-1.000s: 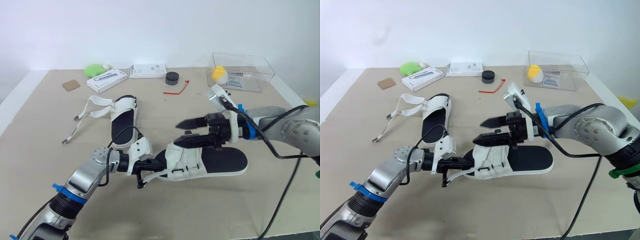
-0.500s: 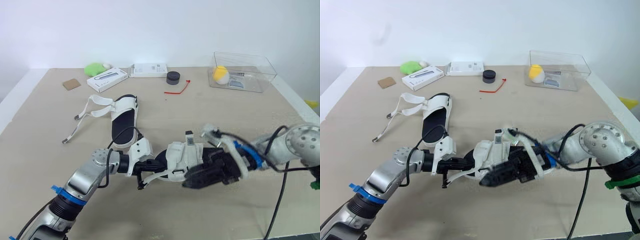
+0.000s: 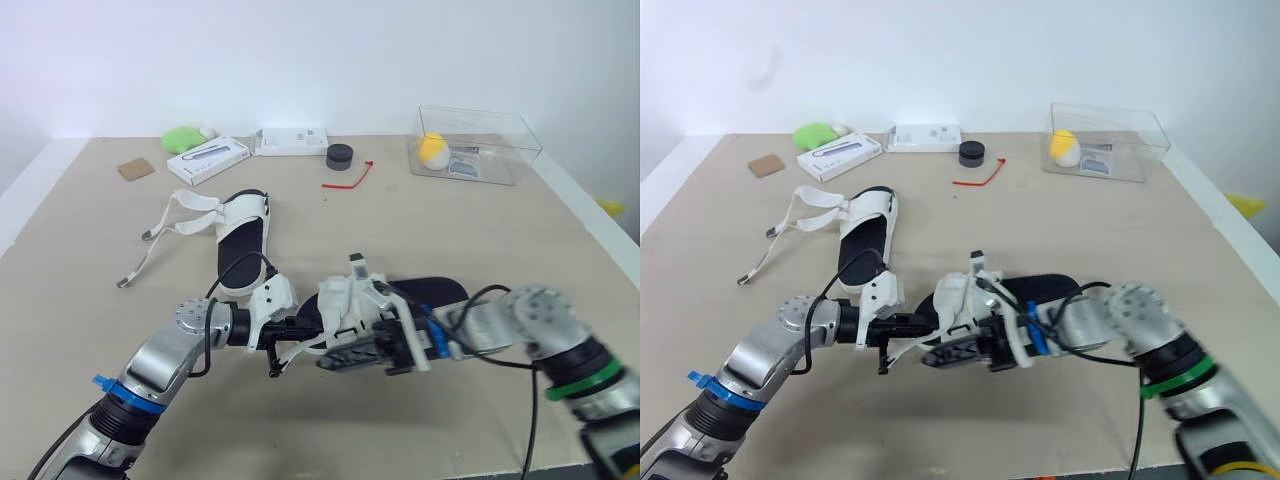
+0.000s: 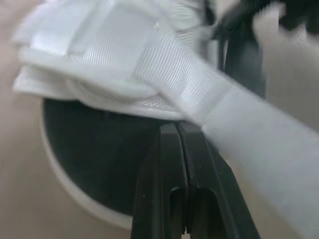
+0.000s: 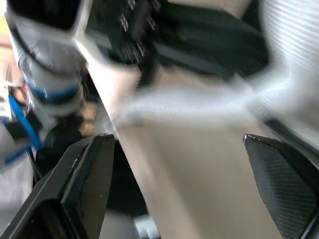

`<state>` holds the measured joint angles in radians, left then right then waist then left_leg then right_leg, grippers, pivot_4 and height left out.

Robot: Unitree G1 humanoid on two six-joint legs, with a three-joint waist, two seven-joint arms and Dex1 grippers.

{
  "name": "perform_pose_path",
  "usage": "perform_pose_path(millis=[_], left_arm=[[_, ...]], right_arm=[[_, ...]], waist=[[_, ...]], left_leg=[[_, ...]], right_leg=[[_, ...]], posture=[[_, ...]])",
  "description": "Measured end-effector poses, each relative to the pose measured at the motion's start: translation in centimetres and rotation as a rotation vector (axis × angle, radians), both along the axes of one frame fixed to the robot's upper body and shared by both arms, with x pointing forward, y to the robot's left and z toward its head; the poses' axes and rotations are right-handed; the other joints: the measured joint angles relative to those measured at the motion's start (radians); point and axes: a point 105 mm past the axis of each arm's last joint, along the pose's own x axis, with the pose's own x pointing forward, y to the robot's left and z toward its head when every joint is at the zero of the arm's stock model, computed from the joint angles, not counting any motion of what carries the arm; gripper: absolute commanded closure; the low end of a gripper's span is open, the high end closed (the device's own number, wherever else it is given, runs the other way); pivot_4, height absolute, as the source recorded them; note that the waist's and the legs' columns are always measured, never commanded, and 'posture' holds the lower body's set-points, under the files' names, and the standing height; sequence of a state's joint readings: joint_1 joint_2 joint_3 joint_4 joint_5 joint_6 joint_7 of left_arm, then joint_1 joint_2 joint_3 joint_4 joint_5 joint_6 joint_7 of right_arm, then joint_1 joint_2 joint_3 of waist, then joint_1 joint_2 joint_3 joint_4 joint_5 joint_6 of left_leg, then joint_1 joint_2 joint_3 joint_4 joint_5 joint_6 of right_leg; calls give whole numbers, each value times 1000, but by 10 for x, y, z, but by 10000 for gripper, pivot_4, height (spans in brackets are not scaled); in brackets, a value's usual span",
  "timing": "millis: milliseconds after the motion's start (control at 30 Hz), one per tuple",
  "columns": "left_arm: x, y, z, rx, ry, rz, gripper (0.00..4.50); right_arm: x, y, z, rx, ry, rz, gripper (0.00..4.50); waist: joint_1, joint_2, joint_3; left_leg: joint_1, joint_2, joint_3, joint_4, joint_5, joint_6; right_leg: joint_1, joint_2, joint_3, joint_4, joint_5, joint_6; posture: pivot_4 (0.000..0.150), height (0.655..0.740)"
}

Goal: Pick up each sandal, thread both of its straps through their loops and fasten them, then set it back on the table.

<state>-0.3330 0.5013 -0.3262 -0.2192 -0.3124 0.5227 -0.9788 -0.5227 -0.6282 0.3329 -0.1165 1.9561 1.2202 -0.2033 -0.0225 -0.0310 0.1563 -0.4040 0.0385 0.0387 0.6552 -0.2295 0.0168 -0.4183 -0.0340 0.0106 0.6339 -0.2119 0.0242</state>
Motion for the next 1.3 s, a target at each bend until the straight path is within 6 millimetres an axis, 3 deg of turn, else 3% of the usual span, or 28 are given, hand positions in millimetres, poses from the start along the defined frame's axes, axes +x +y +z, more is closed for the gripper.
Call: perform_pose_path(millis=[233,267,333,467,533,600,767,867,967,1000,1133,1300], left_arm=[[8,9,2,22,-18,47,45000],[8,9,2,22,-18,49,45000],[9,9,2,20,-17,54,45000],[9,7,2,18,-19,52,45000],[8,4,1,9,-16,49,45000],[7,4,1,9,-14,41,45000],[4,2,1,4,-11,27,45000],[4,1,1,2,-11,26,45000],[4,1,1,0,-14,25,45000],[4,1,1,0,-14,25,45000],[4,1,1,0,-14,24,45000],[4,-1,2,-2,-15,16,45000]], right_arm=[[10,33,1,40,27,-241,549],[9,35,3,34,22,-257,2749],[8,35,4,22,17,-283,8269],[6,28,4,0,-9,-291,26036],[10,11,-1,-42,-32,-280,36122],[19,-13,2,-68,-65,-281,43065],[25,-32,15,-61,-101,-208,43065],[26,-33,20,-62,-111,-163,43065],[18,-32,30,-53,-117,-26,43065],[16,-34,42,-42,-138,32,43065],[28,-35,69,-12,-143,87,43065],[49,-34,74,-8,-67,47,43065]], waist=[[-1,0,0],[-1,0,0],[-1,0,0],[-1,0,-1],[1,0,0],[1,1,-1],[3,1,-1],[4,1,-1],[3,2,0],[3,2,0],[3,2,0],[5,2,0]], left_leg=[[-1,5,3,0,3,2],[-1,5,4,0,4,2],[-1,6,4,0,4,1],[-1,6,4,0,4,2],[-2,6,4,0,5,2],[-2,6,7,0,5,2],[-3,6,8,-2,4,2],[-3,5,9,-2,4,2],[-4,4,10,-2,4,2],[-4,4,11,-2,4,2],[-4,4,11,-2,4,2],[-5,4,12,-2,4,3]], right_leg=[[-3,6,8,0,4,-8],[-4,6,8,0,5,-8],[-4,7,8,0,5,-9],[-4,8,9,0,5,-9],[-4,7,9,-1,5,-9],[-4,7,11,-3,5,-9],[-5,8,11,-4,3,-8],[-5,7,12,-4,3,-8],[-6,6,13,-4,4,-6],[-6,5,14,-4,4,-5],[-6,6,14,-5,4,-5],[-7,5,14,-5,3,-5]], posture=[[1500,7400],[1500,7400],[1500,7400],[1500,7400],[1500,7400],[1500,7400],[1500,7400],[1500,7400],[1500,7400],[1500,7400],[1500,7400],[1500,7400]])
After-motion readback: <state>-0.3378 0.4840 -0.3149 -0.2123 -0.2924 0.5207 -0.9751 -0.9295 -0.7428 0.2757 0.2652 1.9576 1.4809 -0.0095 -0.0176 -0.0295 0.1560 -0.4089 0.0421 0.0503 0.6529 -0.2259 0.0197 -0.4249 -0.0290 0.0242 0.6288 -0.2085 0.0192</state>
